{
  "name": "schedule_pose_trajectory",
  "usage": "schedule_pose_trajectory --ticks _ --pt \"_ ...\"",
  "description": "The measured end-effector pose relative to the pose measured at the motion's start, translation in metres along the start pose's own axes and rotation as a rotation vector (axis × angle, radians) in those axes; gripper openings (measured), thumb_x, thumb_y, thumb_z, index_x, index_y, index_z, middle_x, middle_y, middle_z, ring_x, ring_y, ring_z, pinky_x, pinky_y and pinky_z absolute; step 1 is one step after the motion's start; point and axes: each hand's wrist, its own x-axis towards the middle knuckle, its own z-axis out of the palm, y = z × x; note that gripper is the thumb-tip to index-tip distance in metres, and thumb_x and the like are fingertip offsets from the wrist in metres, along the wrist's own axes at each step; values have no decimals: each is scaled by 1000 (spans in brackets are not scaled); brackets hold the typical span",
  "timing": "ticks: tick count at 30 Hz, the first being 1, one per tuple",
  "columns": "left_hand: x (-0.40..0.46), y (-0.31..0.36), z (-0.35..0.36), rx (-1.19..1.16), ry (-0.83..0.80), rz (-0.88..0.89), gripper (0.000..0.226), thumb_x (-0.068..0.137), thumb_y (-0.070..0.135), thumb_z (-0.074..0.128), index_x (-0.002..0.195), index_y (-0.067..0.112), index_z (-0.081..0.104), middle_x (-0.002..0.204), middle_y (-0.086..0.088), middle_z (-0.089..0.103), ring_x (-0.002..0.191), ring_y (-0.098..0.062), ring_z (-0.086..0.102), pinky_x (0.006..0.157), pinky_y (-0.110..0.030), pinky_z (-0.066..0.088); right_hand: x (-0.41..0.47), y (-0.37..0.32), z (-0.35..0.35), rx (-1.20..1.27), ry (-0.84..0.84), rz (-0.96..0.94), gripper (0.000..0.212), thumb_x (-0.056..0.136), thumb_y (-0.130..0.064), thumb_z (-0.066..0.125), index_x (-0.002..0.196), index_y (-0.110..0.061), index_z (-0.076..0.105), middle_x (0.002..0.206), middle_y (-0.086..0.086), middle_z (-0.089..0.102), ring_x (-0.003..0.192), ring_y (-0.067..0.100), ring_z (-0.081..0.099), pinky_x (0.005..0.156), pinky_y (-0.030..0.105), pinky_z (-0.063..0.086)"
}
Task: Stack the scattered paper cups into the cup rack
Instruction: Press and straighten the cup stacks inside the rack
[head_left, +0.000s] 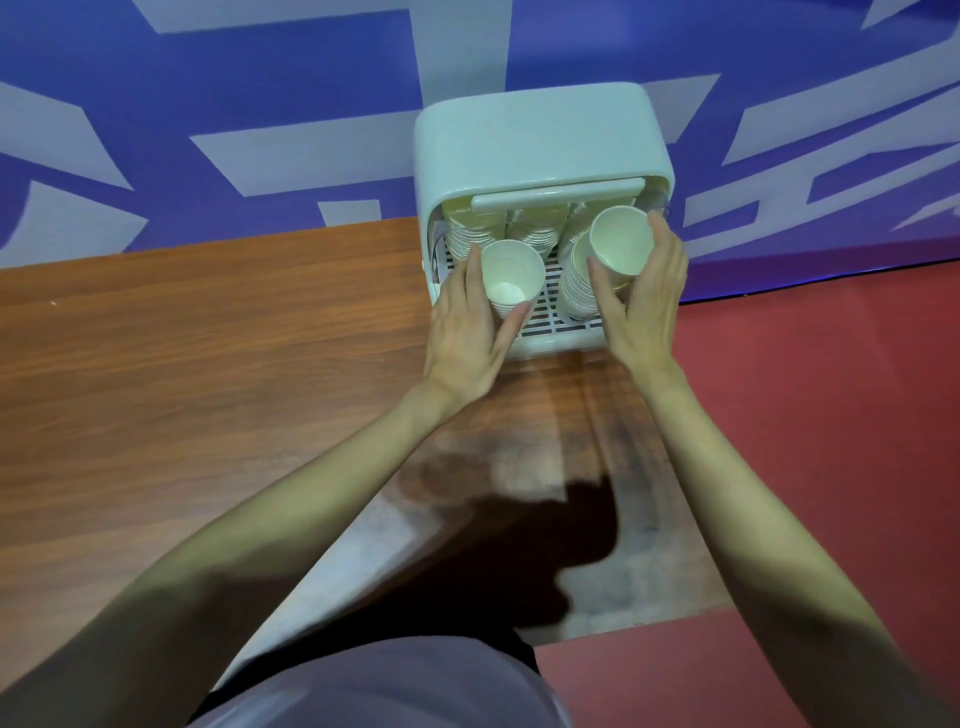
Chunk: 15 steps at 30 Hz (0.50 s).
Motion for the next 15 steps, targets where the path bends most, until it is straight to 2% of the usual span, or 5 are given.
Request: schedule_pose_trajectory --ticks 4,6,10,12,15 --pt "2 4 4 -73 -11 -21 74 94 39 51 144 -4 19 147 -21 31 139 -31 27 115 -42 24 -4 0 2 -17 -27 -11 69 86 -42 59 135 0 38 130 15 48 119 31 45 101 32 32" --pt "2 4 5 -107 -16 -33 74 93 37 52 144 -4 19 147 -20 30 139 -31 27 116 -42 24 -3 -1 2 -15 -43 -3 70 85 -44 59 134 0 39 129 15 48 118 31 45 100 32 33" --pt "3 2 5 -159 -31 -62 74 93 37 54 144 -3 18 147 -19 30 137 -30 31 114 -42 27 -2 -2 5 -41 -86 14 63 89 -52 46 134 -7 39 131 10 46 120 26 42 100 30 30" --pt "4 1 7 -179 -50 -73 74 93 37 53 144 -3 18 147 -18 30 135 -30 33 113 -42 28 0 -2 8 -42 -106 66 56 92 -45 40 135 -10 38 131 11 44 121 27 40 102 34 31" --pt "6 0 9 -268 -58 -99 74 92 36 56 143 0 18 146 -16 31 132 -30 37 111 -44 31 2 -2 12 -71 -146 106 50 93 -34 43 138 -13 36 133 13 42 123 29 39 105 42 33"
